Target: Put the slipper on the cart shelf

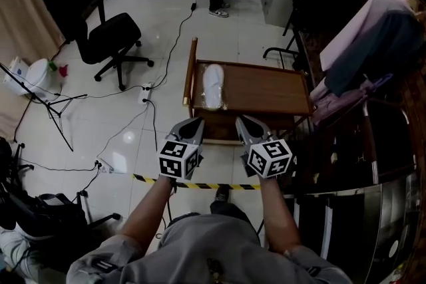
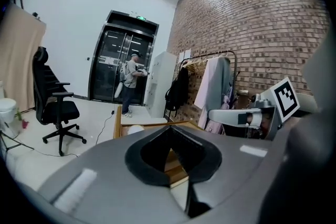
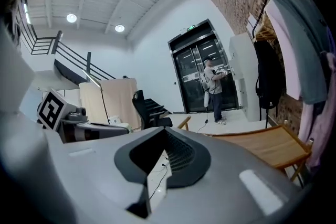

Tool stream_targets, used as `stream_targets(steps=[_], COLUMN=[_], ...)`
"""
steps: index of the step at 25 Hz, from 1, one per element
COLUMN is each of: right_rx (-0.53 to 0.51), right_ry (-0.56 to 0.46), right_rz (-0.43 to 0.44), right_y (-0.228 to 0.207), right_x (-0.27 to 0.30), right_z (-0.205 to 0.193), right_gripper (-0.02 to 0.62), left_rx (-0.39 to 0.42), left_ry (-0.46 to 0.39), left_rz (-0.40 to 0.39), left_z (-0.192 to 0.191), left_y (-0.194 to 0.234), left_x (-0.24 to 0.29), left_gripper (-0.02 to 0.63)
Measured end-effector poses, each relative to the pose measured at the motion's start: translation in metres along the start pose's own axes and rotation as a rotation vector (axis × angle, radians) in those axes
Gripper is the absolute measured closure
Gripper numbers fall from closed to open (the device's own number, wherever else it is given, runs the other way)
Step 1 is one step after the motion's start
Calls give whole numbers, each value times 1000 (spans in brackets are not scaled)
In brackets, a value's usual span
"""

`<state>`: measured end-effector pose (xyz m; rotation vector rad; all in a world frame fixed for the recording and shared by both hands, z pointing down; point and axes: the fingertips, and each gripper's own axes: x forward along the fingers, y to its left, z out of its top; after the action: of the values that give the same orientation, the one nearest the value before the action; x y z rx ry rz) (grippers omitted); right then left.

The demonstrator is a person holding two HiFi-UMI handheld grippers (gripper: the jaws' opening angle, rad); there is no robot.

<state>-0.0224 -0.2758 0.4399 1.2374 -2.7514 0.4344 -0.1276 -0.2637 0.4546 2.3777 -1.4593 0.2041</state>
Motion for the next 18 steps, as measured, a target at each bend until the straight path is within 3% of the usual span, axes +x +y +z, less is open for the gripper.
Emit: stream_targets(steps=[11, 18], right_rx=[41, 102], right_ry=[99, 224], right_rz=[82, 41], right_y=[-62, -96], right_x=[67, 136], right_z=[-22, -71], right_gripper=[595, 505], left_rx=[-29, -47], left_ry=[51, 111], left_rz=[58, 14], left_z=[-7, -30], left_y=[28, 56], left_x=[74, 108], left_gripper=[598, 598])
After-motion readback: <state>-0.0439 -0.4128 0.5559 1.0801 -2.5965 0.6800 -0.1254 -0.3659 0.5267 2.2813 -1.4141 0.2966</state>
